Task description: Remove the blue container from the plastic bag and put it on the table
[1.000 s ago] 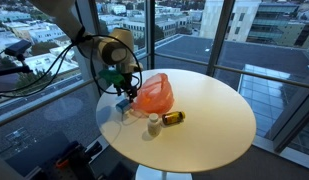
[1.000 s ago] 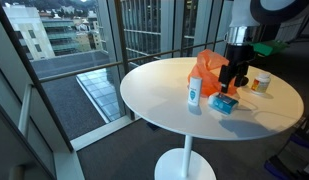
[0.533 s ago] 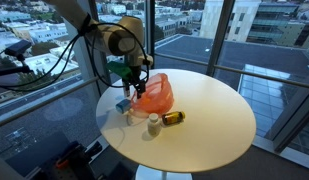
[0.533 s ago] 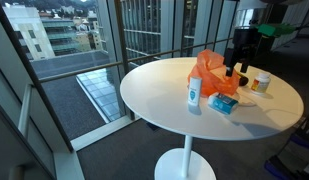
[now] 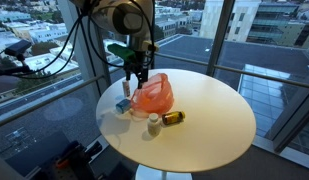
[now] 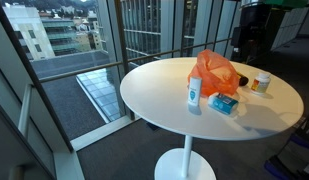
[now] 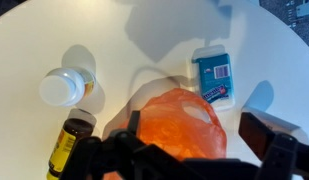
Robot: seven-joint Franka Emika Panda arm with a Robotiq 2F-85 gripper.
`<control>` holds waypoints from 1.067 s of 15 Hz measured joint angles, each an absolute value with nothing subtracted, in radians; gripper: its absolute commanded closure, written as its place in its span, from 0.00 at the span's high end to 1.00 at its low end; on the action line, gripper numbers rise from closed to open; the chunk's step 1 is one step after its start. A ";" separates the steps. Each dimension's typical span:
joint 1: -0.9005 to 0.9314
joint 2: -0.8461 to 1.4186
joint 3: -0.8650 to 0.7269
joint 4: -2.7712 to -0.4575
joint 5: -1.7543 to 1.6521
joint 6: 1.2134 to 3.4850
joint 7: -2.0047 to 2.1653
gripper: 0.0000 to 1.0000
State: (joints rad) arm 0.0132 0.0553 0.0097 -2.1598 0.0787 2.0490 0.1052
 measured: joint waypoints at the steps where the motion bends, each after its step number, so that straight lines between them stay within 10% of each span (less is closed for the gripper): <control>1: 0.012 0.044 0.007 -2.145 0.083 2.015 0.105 1.00; 16: -0.004 -0.159 -0.011 -2.033 0.037 1.887 0.134 1.00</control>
State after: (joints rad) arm -0.0041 -0.1587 -0.0111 -2.0331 0.0371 1.8873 0.1336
